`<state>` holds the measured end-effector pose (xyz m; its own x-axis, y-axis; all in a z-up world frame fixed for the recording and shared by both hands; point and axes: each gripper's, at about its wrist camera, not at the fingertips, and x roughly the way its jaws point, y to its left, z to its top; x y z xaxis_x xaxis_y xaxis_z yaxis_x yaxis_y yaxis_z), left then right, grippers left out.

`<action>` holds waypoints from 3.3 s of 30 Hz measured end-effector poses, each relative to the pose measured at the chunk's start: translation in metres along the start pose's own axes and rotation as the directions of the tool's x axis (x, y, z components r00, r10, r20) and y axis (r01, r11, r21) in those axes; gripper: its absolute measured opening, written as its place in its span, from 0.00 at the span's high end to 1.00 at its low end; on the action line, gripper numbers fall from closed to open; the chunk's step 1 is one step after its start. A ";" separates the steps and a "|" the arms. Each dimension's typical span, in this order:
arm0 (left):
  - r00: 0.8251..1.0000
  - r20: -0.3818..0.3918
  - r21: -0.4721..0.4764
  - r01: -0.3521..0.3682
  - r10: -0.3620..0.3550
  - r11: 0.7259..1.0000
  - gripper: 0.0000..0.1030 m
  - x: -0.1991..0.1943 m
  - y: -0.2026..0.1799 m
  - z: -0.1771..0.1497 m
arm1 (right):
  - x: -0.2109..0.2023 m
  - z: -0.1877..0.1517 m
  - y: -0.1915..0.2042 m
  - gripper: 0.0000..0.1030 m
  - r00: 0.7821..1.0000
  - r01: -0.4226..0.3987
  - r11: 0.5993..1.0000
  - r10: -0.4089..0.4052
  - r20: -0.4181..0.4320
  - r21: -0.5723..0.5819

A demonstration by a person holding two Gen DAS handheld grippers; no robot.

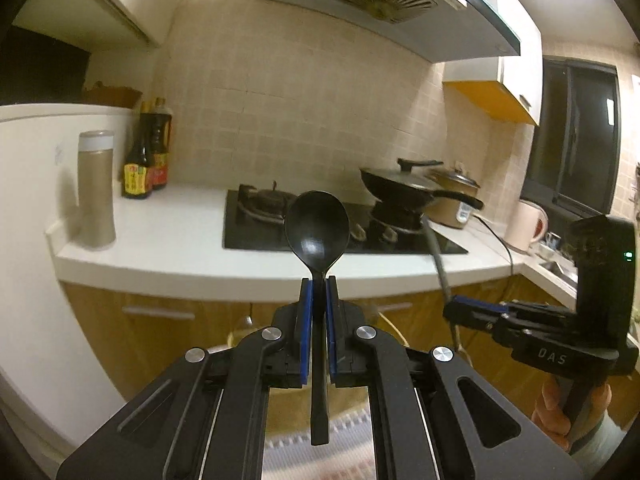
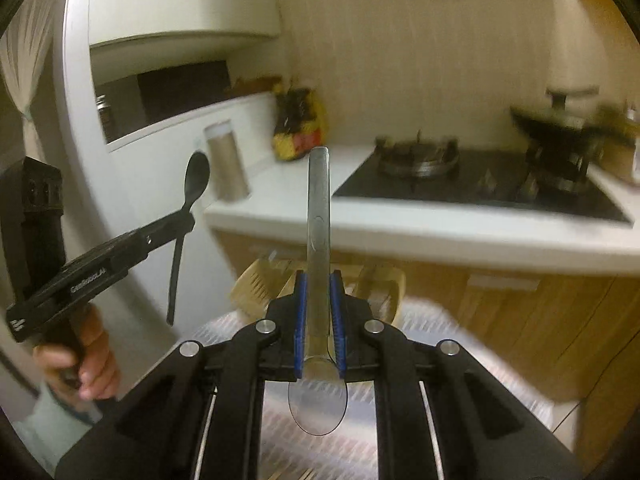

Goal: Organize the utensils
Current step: 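Lower the black spoon into the caddy and open the left gripper while the right gripper releases its spoon, then move both open grippers back down toward the wooden chopsticks on the table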

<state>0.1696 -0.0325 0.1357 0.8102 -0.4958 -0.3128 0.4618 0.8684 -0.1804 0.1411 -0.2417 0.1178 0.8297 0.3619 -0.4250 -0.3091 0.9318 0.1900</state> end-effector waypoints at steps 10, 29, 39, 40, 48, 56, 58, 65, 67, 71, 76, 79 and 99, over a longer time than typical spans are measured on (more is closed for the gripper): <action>0.992 0.125 -0.024 -0.032 0.034 0.999 0.96 0.044 0.023 -0.008 | 0.046 0.008 -0.019 0.91 0.983 0.063 0.997 -0.054 0.178 -0.049; 0.969 0.233 0.002 -0.081 0.078 0.997 0.96 0.070 0.033 -0.034 | 0.089 -0.028 -0.002 0.91 0.917 0.263 0.944 -0.181 0.356 -0.197; 0.978 0.199 0.002 -0.066 0.064 0.998 0.96 0.082 0.040 -0.055 | 0.102 -0.038 -0.007 0.91 0.926 0.263 0.947 -0.195 0.324 -0.184; 0.980 0.191 -0.003 -0.059 0.059 0.998 0.96 0.083 0.042 -0.056 | 0.102 -0.039 -0.007 0.91 0.928 0.260 0.948 -0.193 0.320 -0.183; 0.989 0.143 0.002 -0.038 0.037 0.999 0.95 0.081 0.050 -0.066 | 0.100 -0.043 -0.008 0.90 0.938 0.229 0.958 -0.170 0.300 -0.172; 0.993 0.114 0.013 -0.039 0.038 0.999 0.66 0.067 0.056 -0.071 | 0.090 -0.043 -0.015 0.68 0.953 0.180 0.973 -0.136 0.271 -0.147; 0.994 0.102 -0.003 -0.042 0.042 0.999 0.65 0.062 0.061 -0.071 | 0.085 -0.043 -0.016 0.55 0.955 0.173 0.974 -0.130 0.265 -0.145; 0.997 0.075 -0.063 -0.023 0.028 0.998 0.60 0.031 0.072 -0.064 | 0.052 -0.049 -0.014 0.54 0.965 0.185 0.971 -0.150 0.217 -0.152; 0.998 0.063 -0.063 -0.014 0.017 0.998 0.60 0.022 0.070 -0.062 | 0.042 -0.047 -0.013 0.54 0.972 0.180 0.972 -0.153 0.179 -0.149; 1.000 0.009 -0.054 -0.006 0.006 0.999 0.59 -0.001 0.063 -0.059 | 0.034 -0.042 -0.013 0.44 0.994 0.109 0.989 -0.107 0.029 -0.104; 0.993 -0.120 -0.044 0.015 -0.020 0.999 0.59 -0.016 0.053 -0.068 | 0.048 -0.056 -0.005 0.39 0.964 0.059 0.997 -0.069 -0.257 -0.048; 0.970 -0.240 -0.025 0.045 -0.050 0.999 0.59 -0.020 0.044 -0.082 | 0.054 -0.078 0.003 0.39 0.906 0.052 0.999 -0.050 -0.421 -0.007; 0.641 -0.749 -0.013 0.240 -0.169 0.971 0.59 -0.014 -0.006 -0.200 | 0.044 -0.194 0.028 0.66 0.614 0.163 0.975 0.021 -0.789 0.153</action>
<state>0.0832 -0.0313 -0.0452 0.1714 -0.4655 -0.8683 0.6380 0.7240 -0.2622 0.0787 -0.1942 -0.0676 0.1368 0.2624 -0.9552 -0.0949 0.9633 0.2510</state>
